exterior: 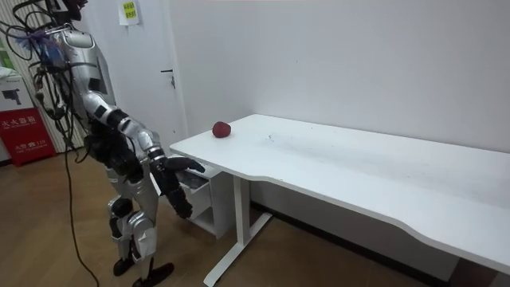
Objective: Put apple and close drawer
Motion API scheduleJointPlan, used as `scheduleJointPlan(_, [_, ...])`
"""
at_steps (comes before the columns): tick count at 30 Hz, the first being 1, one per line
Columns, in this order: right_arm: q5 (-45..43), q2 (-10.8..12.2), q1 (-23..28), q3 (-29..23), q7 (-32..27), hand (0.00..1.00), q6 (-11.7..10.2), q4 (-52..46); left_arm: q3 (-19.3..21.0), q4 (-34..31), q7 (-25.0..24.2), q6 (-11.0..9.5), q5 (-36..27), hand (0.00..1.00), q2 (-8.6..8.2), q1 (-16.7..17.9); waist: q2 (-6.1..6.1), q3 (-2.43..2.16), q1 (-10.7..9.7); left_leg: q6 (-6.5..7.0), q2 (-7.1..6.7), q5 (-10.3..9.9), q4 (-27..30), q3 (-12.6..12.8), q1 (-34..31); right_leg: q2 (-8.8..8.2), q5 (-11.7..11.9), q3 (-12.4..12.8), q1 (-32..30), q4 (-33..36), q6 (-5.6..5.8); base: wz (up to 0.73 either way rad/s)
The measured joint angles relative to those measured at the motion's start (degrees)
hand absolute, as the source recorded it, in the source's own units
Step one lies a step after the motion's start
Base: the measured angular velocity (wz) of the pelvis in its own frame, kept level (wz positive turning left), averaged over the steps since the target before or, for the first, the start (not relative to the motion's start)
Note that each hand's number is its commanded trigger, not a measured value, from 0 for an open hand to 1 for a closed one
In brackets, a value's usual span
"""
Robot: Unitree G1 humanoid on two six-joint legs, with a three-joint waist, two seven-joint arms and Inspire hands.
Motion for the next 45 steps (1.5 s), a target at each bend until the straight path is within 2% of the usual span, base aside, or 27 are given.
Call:
scheduleJointPlan(2, [-0.19,-0.73,-0.79,-1.47,-2.23,0.00,-0.49,-3.85,0.16,-1.04,-0.03,-0.23,-0.04,0.00,0.01,0.74,-0.05,0.10,-0.37,0.04,-0.07,0.03,0.08,-0.04,-0.52,-0.03,0.00,0.03,-0.40,-0.05,0.00,0.00])
scheduleJointPlan(4, [-1.16,-2.57,-1.00,-1.82,-5.18,0.00,-1.40,-8.74,0.43,-1.10,-0.02,-0.32,0.06,0.00,0.00,1.30,-0.11,0.14,-0.97,0.03,-0.08,0.03,0.03,-0.27,-0.57,-0.02,0.00,-0.12,-0.41,-0.07,0.00,0.05])
scheduleJointPlan(8, [-5.25,-4.16,-1.54,-2.99,-9.09,0.00,-2.99,-15.38,0.38,-1.85,-0.05,-0.32,0.58,0.00,-0.04,1.70,-0.35,0.22,-1.36,0.03,-0.07,0.03,-0.06,-0.89,-0.75,0.02,0.00,-0.39,-0.54,-0.04,0.01,0.08])
scheduleJointPlan(12, [-14.84,-5.55,-2.57,-3.06,-12.56,0.00,-4.17,-22.16,0.35,-1.91,-0.31,-0.82,0.65,0.00,-0.07,1.60,-0.28,0.27,-0.93,0.02,-0.06,0.03,-0.12,-1.03,-0.77,0.02,0.00,-0.92,-0.48,-0.11,0.01,0.01])
scheduleJointPlan(17, [-29.25,-6.71,-2.28,2.00,-13.35,0.00,-4.65,-26.51,-1.33,-1.70,-1.42,-0.89,0.57,0.00,-0.07,1.28,-0.35,0.30,-0.30,0.02,-0.01,0.03,-0.12,-0.71,-1.17,0.07,0.00,-0.31,-1.21,0.09,0.01,-0.05])
scheduleJointPlan(20, [-38.10,-7.51,-2.22,6.02,-13.17,0.00,-4.53,-27.66,-3.36,-1.46,-1.59,-0.89,-0.22,0.00,-0.02,0.57,-0.11,0.24,0.97,0.01,0.05,0.04,0.21,0.01,-1.56,0.11,0.00,0.23,-1.74,-0.04,0.01,-0.11])
scheduleJointPlan(22, [-44.71,-7.88,-2.35,8.43,-12.02,0.00,-3.98,-27.66,-4.45,-1.47,-1.86,-0.91,-0.31,0.00,-0.17,0.50,-0.04,0.26,1.71,0.01,0.10,0.04,0.19,0.10,-1.51,0.13,0.00,0.12,-1.73,-0.11,0.00,0.00])
scheduleJointPlan(24, [-47.46,-8.01,-2.28,9.57,-10.92,0.00,-3.76,-27.66,-4.74,-1.49,-2.52,-0.92,-0.32,0.00,-0.18,0.41,-0.06,0.31,2.18,-0.02,0.15,0.06,0.12,0.12,-1.40,0.13,0.00,0.07,-1.73,-0.11,0.00,0.00])
scheduleJointPlan(27, [-52.98,-8.14,-2.11,13.39,-7.83,0.00,-2.20,-27.75,-4.79,-1.49,-2.55,-0.88,-0.21,0.00,-0.07,0.72,-0.32,0.67,2.74,-0.13,0.27,0.12,-0.32,0.22,-0.65,0.27,0.00,0.14,-1.25,-0.10,0.00,0.00])
scheduleJointPlan(31, [-59.36,-8.26,-2.12,17.05,-2.41,0.00,-0.06,-28.94,-5.27,-1.52,-2.55,-0.86,0.01,0.00,-0.07,0.52,-0.24,0.61,3.50,-0.15,0.34,0.12,-0.50,0.24,-0.69,0.32,0.00,-0.07,-1.26,-0.13,0.00,0.00])
scheduleJointPlan(36, [-61.41,-8.55,-2.06,21.61,1.14,0.00,0.33,-29.28,-6.44,-1.50,-2.44,-0.82,0.00,0.00,-0.08,0.58,-0.51,0.65,3.95,-0.16,0.37,0.12,-0.53,0.23,-0.69,0.34,0.00,-0.26,-1.18,-0.22,0.00,0.00])
scheduleJointPlan(40, [-68.28,-8.57,-0.73,25.11,5.41,0.00,0.36,-29.28,-7.40,-1.48,-2.38,-0.85,0.00,0.00,-0.04,0.54,-0.60,0.60,5.01,-0.16,0.38,0.12,-0.51,0.32,-0.43,0.32,0.00,-0.17,-1.18,-0.33,0.00,-0.02])
scheduleJointPlan(45, [-74.51,-8.56,-0.44,27.12,10.54,0.00,0.39,-29.28,-8.26,-1.49,-2.29,-0.86,0.01,0.00,0.04,0.55,-0.59,0.61,5.12,-0.18,0.36,0.11,-0.45,0.09,-0.25,0.28,0.02,-0.75,-0.41,-1.21,-0.01,0.02])
